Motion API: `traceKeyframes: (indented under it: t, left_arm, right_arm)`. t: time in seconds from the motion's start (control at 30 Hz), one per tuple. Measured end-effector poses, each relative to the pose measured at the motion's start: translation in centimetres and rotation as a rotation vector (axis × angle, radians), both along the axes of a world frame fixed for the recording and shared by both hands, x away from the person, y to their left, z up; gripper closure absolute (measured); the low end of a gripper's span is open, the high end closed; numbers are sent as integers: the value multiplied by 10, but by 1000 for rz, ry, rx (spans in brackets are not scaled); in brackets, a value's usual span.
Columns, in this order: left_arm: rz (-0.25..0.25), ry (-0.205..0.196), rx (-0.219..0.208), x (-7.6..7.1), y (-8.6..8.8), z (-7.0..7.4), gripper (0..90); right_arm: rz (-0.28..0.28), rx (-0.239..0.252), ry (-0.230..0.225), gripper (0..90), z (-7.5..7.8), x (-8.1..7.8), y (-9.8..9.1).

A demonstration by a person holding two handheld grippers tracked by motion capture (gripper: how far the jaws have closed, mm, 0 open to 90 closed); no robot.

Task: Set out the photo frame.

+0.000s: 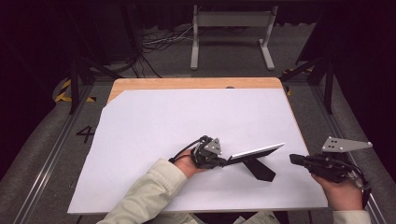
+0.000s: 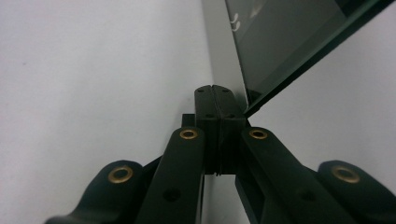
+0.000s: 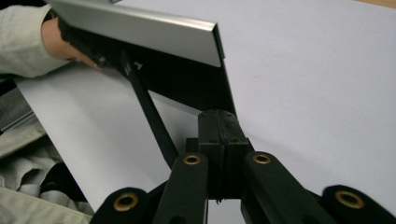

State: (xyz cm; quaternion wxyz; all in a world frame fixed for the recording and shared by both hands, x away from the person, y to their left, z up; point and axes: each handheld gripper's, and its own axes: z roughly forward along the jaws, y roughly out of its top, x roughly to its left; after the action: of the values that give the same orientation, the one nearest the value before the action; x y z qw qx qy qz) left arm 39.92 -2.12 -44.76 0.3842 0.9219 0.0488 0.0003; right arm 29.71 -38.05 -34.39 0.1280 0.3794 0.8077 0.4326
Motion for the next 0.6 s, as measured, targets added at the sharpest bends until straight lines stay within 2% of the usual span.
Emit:
traceKeyframes:
  t: [0.07, 0.17, 0.2, 0.3, 0.37, 0.4, 0.43, 0.6]
  left_arm:
    - [-10, -1, 4, -2, -1, 0, 900]
    - [-56, -14, 23, -9, -6, 2, 900]
    - [-56, -14, 23, -9, -6, 2, 900]
    - [-84, -11, 31, -14, -9, 3, 900]
    - [-97, -9, 33, -16, -10, 3, 900]
    - [-97, -9, 33, -16, -10, 3, 900]
    - [-111, -11, 36, -17, -12, 3, 900]
    - [-148, -9, 50, -23, -15, 5, 900]
  right_arm:
    - [-11, 17, 7, 896, 2, 0, -2]
    - [-18, 19, 9, 897, 4, -1, -4]
    - [-18, 19, 9, 897, 4, -1, -4]
    - [-15, -21, -4, 898, 6, -3, -2]
    - [-19, -8, 24, 897, 6, -3, -2]
    - [-19, -8, 24, 897, 6, -3, -2]
    - [-26, 23, 45, 897, 8, -3, -3]
    - [-32, 4, 36, 897, 11, -5, -3]
